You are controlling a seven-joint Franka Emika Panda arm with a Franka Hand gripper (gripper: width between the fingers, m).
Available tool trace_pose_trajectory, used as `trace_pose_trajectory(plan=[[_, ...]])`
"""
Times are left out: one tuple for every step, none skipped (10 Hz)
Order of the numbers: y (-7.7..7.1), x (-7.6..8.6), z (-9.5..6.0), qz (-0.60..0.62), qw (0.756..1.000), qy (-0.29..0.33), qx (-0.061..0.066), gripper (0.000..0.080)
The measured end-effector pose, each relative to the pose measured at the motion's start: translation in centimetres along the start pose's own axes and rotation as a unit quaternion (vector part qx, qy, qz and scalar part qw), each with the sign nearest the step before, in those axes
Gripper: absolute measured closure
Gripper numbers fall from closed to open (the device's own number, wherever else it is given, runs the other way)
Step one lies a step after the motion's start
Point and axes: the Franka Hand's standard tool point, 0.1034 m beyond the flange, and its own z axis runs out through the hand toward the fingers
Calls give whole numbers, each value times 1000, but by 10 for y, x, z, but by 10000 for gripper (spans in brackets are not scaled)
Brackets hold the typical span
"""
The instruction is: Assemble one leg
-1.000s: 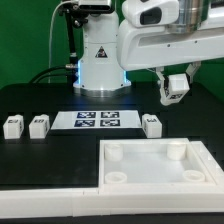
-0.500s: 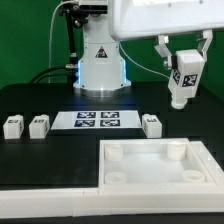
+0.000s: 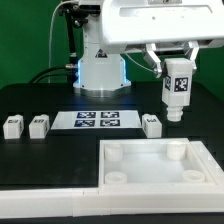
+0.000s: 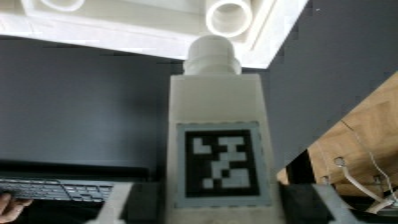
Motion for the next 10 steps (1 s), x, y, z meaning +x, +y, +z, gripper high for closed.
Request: trace_pose_trajectory(plan=[[-1, -1, 2, 0, 1000, -1, 1, 508], [-4, -3, 11, -1, 1000, -2, 3, 508], [-8, -1, 23, 1, 1000, -4, 7, 508], [-11, 0, 36, 6, 1000, -7, 8, 508], [-11, 1, 47, 10, 1000, -9, 8, 508], [-14, -2, 55, 15, 1000, -13, 9, 508], [-17, -7, 65, 20, 1000, -18, 10, 508], [-21, -11, 72, 19, 1000, -21, 12, 508], [-22, -12, 74, 20, 999, -22, 13, 508], [-20, -12, 74, 20, 999, -23, 12, 508]])
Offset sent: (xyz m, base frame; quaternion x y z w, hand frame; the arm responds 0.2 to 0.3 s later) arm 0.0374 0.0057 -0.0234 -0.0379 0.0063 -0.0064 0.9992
